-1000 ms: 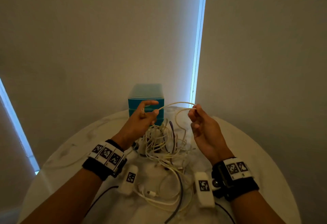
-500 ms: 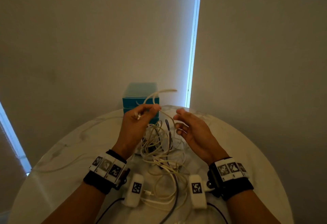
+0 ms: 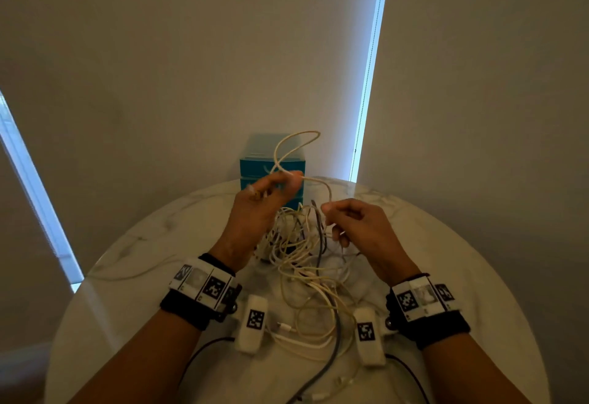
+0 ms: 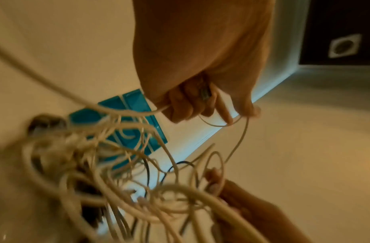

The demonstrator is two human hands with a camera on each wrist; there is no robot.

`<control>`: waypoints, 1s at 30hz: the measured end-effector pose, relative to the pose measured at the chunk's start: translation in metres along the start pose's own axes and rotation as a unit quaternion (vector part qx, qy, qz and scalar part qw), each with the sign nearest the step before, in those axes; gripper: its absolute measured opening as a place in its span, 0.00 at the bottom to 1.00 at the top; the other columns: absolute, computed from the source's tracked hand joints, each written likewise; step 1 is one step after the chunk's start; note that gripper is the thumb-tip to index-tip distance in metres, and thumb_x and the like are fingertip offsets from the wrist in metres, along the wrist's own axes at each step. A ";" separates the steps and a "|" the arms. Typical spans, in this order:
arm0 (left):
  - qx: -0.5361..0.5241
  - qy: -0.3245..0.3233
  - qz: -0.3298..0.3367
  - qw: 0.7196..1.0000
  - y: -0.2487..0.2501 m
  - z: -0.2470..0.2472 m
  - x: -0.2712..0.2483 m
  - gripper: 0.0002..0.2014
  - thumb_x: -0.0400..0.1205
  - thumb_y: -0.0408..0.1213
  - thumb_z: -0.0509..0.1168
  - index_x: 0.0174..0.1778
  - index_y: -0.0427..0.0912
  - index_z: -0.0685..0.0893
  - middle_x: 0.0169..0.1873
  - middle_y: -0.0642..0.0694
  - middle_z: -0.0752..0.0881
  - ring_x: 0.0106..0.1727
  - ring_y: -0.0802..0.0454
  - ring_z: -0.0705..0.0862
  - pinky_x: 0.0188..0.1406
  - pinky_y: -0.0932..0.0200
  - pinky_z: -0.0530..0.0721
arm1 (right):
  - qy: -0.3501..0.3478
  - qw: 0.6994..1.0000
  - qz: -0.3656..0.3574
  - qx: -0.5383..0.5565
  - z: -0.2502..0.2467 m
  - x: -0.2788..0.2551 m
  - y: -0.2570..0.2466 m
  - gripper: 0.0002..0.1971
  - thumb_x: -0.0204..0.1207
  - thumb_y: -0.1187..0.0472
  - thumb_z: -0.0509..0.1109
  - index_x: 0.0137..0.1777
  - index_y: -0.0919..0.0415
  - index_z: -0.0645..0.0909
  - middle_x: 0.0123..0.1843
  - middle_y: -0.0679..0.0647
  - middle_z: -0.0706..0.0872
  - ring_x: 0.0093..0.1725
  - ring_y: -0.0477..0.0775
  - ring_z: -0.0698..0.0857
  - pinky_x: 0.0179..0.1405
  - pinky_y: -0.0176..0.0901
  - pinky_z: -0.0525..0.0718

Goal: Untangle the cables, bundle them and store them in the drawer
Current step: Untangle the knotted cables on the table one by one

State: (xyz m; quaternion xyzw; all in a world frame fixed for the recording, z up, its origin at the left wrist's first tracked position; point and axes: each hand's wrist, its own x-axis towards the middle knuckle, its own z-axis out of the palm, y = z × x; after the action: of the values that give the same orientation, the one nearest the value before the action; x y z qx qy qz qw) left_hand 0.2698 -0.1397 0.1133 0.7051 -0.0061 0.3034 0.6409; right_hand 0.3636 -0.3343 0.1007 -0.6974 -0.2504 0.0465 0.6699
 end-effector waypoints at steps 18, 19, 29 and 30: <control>0.156 -0.100 -0.018 0.982 -0.006 0.014 -0.005 0.08 0.79 0.52 0.81 0.50 0.56 0.98 0.46 0.58 0.96 0.51 0.62 0.94 0.58 0.58 0.89 | -0.012 0.952 -0.037 0.304 0.007 -0.001 -0.031 0.09 0.91 0.58 0.69 0.62 0.62 0.86 0.47 0.52 0.90 0.42 0.45 0.85 0.36 0.35 0.80; 0.152 -0.081 -0.008 0.985 -0.005 0.013 -0.005 0.07 0.80 0.50 0.81 0.49 0.54 0.98 0.45 0.58 0.96 0.51 0.62 0.94 0.57 0.58 0.88 | -0.026 0.954 -0.039 0.298 0.008 -0.001 -0.030 0.11 0.91 0.59 0.68 0.67 0.63 0.86 0.49 0.53 0.91 0.44 0.46 0.87 0.38 0.36 0.82; -0.098 0.145 -0.052 0.983 0.001 -0.007 0.006 0.12 0.82 0.44 0.80 0.56 0.41 0.97 0.34 0.55 0.93 0.26 0.67 0.82 0.35 0.67 0.79 | -0.114 0.984 0.065 -0.123 0.016 -0.003 0.008 0.09 0.76 0.63 0.86 0.51 0.63 0.90 0.44 0.54 0.94 0.35 0.45 0.91 0.36 0.37 0.90; -0.118 0.151 -0.061 0.980 0.002 -0.008 0.006 0.12 0.82 0.44 0.79 0.57 0.41 0.97 0.25 0.57 0.86 0.22 0.65 0.76 0.28 0.68 0.75 | -0.081 0.986 0.055 -0.131 0.013 -0.001 0.009 0.09 0.75 0.62 0.87 0.50 0.63 0.91 0.43 0.53 0.94 0.33 0.43 0.90 0.32 0.37 0.88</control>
State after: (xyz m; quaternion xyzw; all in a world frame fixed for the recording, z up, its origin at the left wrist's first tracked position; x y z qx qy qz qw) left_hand 0.2711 -0.1306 0.1176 0.5695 0.0976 0.3637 0.7306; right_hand 0.3601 -0.3228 0.0901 -0.7858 -0.2691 0.1067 0.5465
